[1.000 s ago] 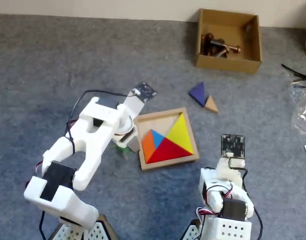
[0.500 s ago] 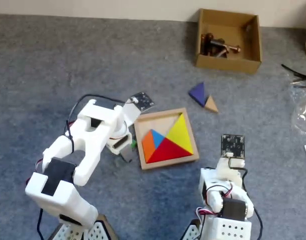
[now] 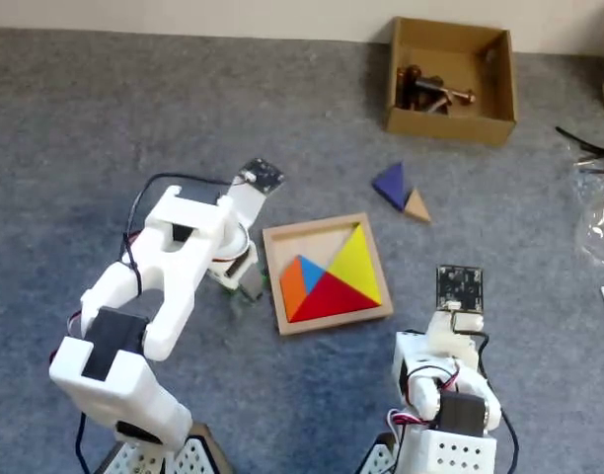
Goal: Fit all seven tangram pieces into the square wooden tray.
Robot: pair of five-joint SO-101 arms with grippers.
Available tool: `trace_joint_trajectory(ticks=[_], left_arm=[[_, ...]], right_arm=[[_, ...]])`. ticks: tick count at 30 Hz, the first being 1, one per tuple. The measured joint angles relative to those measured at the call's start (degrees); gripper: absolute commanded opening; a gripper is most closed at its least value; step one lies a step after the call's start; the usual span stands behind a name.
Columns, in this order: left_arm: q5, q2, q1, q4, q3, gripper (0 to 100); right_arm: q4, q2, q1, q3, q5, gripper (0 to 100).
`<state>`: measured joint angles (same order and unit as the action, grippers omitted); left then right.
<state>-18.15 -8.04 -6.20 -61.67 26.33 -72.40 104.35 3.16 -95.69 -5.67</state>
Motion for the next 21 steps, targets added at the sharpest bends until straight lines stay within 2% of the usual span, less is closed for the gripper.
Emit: trace_joint_trajectory(ticks=[14, 21], left_arm=[[0.0, 0.0, -0.3, 0.0, 0.0, 6], [0.0, 0.1, -0.3, -0.1, -0.3, 5]], right_arm=[[0.0, 0.0, 0.0, 0.0, 0.0, 0.5], [0.0, 0.0, 0.0, 0.0, 0.0, 0.5]])
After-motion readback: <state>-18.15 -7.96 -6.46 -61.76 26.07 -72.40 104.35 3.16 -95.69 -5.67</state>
